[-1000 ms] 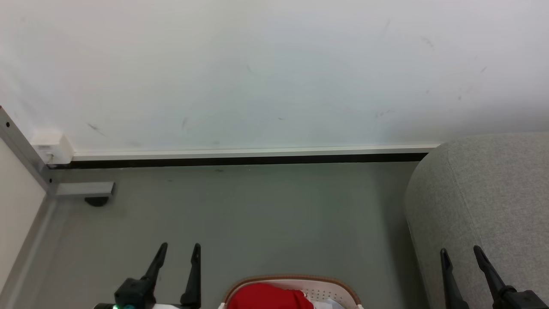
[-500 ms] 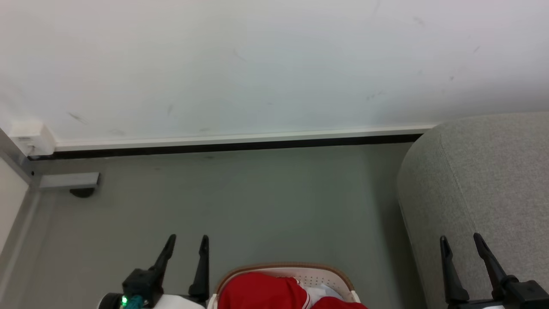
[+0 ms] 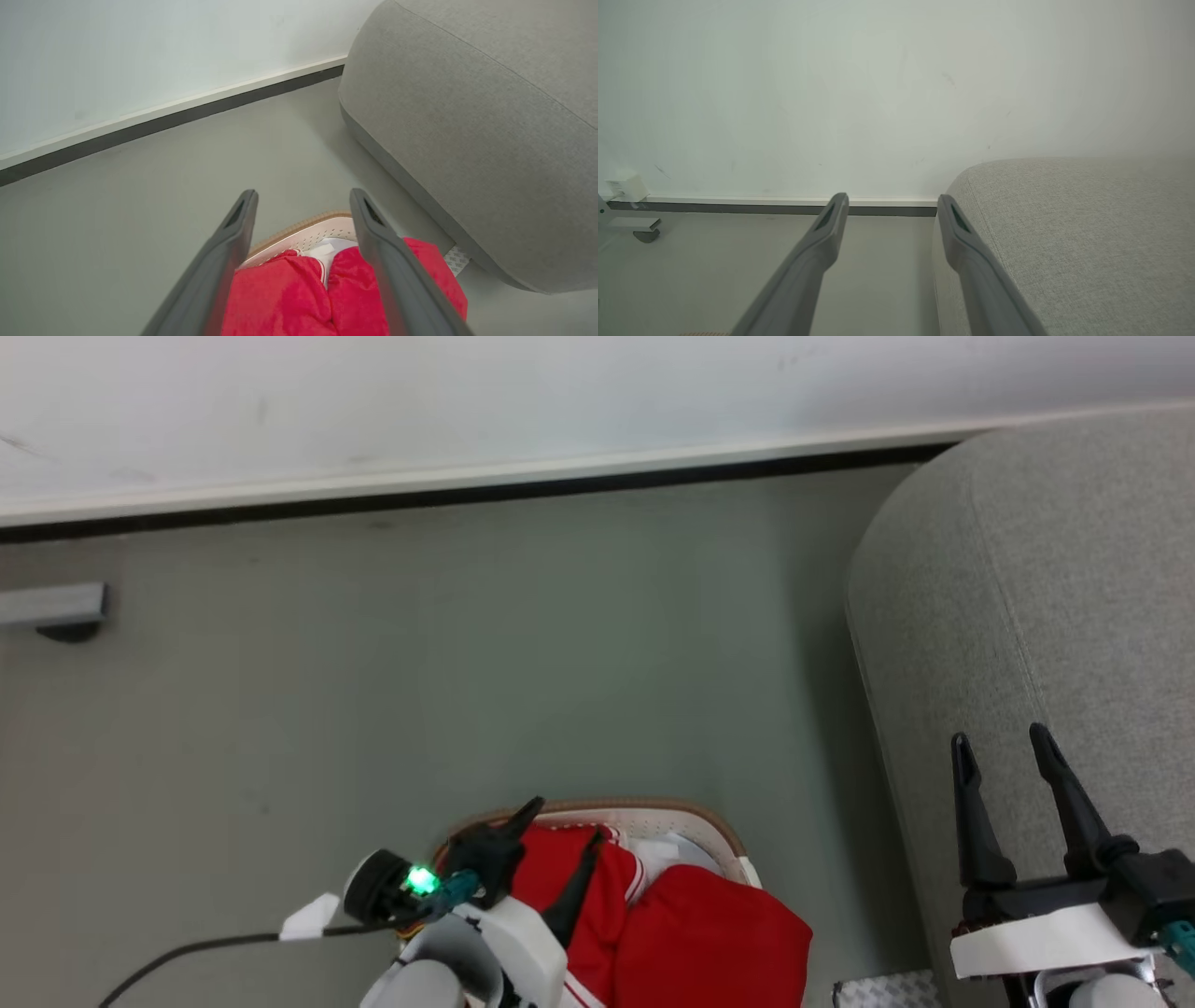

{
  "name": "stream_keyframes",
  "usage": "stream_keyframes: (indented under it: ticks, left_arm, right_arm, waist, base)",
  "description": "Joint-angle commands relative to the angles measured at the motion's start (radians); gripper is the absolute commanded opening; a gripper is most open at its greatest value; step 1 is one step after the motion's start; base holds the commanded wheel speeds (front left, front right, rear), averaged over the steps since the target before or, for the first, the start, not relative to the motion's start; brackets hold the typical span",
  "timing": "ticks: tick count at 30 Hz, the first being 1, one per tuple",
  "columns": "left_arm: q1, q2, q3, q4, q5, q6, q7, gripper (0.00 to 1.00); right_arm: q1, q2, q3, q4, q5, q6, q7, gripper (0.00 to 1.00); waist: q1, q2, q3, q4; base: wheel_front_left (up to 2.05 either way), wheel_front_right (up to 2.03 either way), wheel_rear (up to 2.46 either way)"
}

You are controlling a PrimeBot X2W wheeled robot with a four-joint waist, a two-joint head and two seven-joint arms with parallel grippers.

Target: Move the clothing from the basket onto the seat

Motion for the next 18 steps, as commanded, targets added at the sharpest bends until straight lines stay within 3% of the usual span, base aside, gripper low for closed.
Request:
stream_keyframes:
  ticks: [1, 15, 18]
  left_arm:
    - [-0.037, 0.008, -0.021, 0.023, 0.016, -0.006, 0.012, 1.0]
    - [-0.289, 0.037, -0.218, 0.312, 0.098, -0.02, 0.149, 1.0]
    - [-0.323, 0.052, -0.23, 0.368, 0.12, -0.001, 0.177, 1.0]
  right_arm:
    - [-0.029, -0.002, 0.003, -0.01, 0.006, -0.002, -0.003, 1.0]
    - [-0.141, -0.002, 0.039, -0.063, 0.039, -0.002, -0.003, 1.0]
    - [-0.145, -0.001, 0.039, -0.068, 0.044, -0.002, -0.003, 1.0]
  waist:
    - [-0.0003, 0.0, 0.092, -0.04]
    - [-0.0003, 0.0, 0.333, -0.093]
    - [-0.0003, 0.0, 0.355, -0.093]
  base:
    - [0.0, 0.0, 0.0]
    - [0.0, 0.0, 0.0]
    - [0.0, 0.0, 0.0]
